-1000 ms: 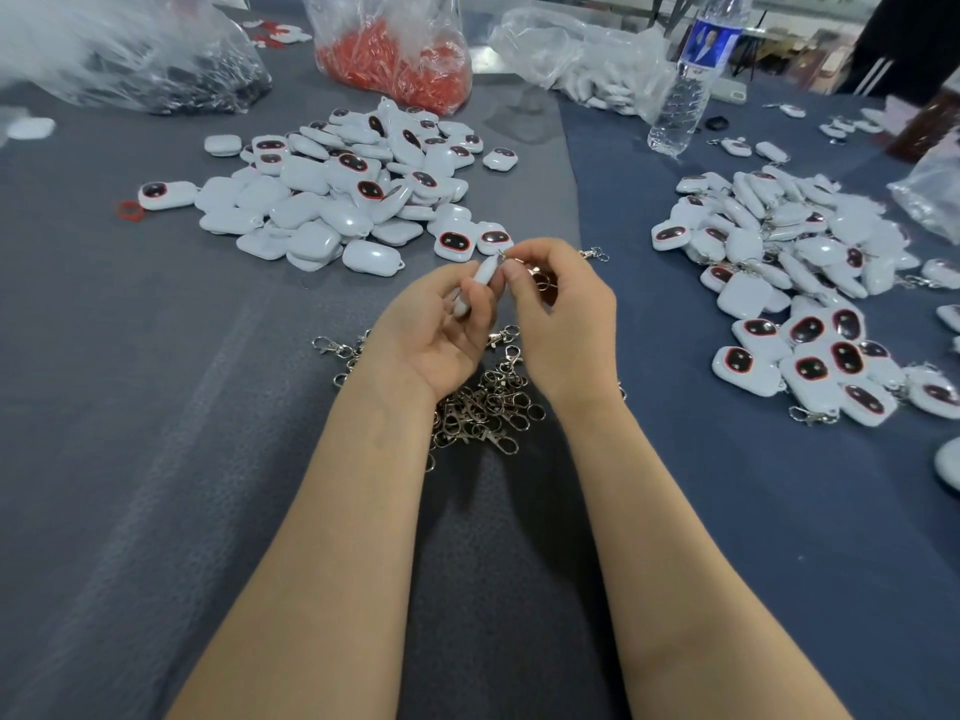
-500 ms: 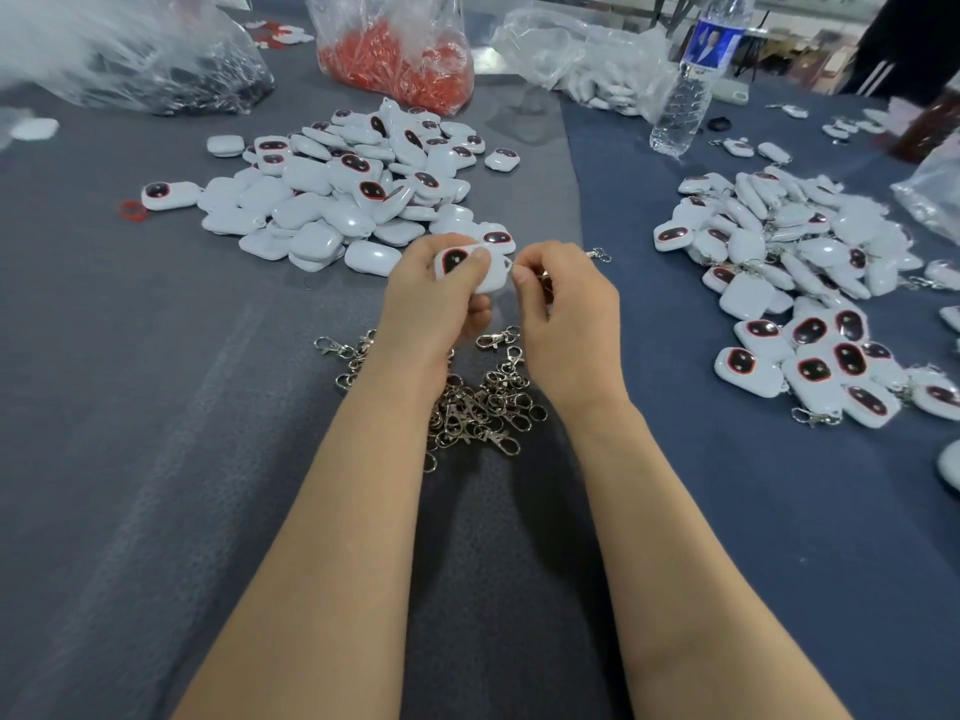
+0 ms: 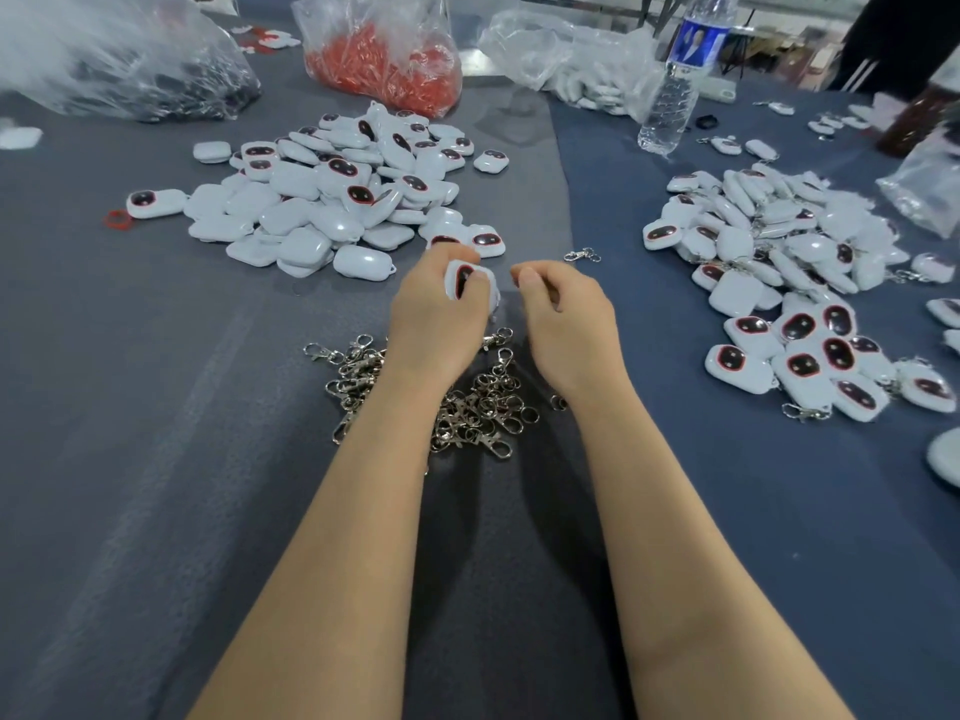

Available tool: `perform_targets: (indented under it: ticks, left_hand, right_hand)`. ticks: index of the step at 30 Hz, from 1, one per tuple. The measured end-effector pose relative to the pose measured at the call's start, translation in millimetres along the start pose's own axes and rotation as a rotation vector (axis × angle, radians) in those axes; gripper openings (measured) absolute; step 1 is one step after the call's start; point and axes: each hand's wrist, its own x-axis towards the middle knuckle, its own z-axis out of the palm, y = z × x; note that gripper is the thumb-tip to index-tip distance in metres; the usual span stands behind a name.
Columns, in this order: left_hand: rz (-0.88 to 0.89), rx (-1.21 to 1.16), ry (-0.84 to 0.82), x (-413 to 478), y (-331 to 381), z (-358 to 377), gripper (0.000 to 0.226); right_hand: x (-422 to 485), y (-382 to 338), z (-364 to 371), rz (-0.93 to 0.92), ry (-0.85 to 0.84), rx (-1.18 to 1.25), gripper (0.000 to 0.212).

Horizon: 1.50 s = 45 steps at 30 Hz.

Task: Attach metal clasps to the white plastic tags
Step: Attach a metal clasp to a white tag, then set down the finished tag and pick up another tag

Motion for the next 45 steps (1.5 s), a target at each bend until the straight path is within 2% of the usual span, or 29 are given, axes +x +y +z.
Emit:
perform_targets:
  ticks: [3, 7, 11, 17, 22, 26, 30, 35, 38, 40, 43, 45]
  left_hand:
    - [0.019, 0.016, -0.056, -4, 4, 9, 0.028]
    - [-0.058, -0.143, -0.001, -7, 12, 27, 0.028]
    - [-0.092, -0.226, -0.021, -9, 27, 63, 0.021]
    - [-0.034, -0.252, -0.226, -22, 48, 133, 0.017]
    - [0.046, -0.128, -0.308, -36, 52, 181, 0.026]
    - [0.121, 0.008, -0.344, -42, 49, 202, 0.025]
    - [0.192, 0.040, -0.349, -39, 51, 213, 0.021]
    - [0.009, -0.196, -0.343, -36, 54, 215, 0.020]
    - [-0.180, -0.470, -0.274, -35, 55, 208, 0.014]
    - [-0.238, -0.580, -0.216, -33, 54, 202, 0.013]
    - [-0.253, -0.632, -0.166, -31, 55, 192, 0.016]
    - [-0.260, -0.642, -0.136, -28, 56, 181, 0.018]
  right_hand:
    - [2, -1, -8, 0.022, -0.046, 0.045, 0.019]
    - [2, 2, -25, 0.090, -0.051, 0.074, 0.016]
    - [-1, 14, -53, 0.162, 0.068, 0.075, 0.015]
    - [-7, 45, -110, 0.277, 0.301, -0.043, 0.017]
    - [-14, 75, -141, 0.376, 0.445, -0.216, 0.020]
    - [-15, 93, -150, 0.484, 0.411, -0.334, 0.026]
    - [-13, 99, -148, 0.515, 0.416, -0.296, 0.037]
    - [-9, 99, -144, 0.522, 0.468, -0.310, 0.038]
    - [-12, 99, -140, 0.516, 0.493, -0.375, 0.043]
    - [-13, 94, -139, 0.495, 0.536, -0.420, 0.041]
    - [-11, 81, -134, 0.390, 0.607, -0.391, 0.034]
    - [-8, 66, -122, 0.265, 0.587, -0.239, 0.027]
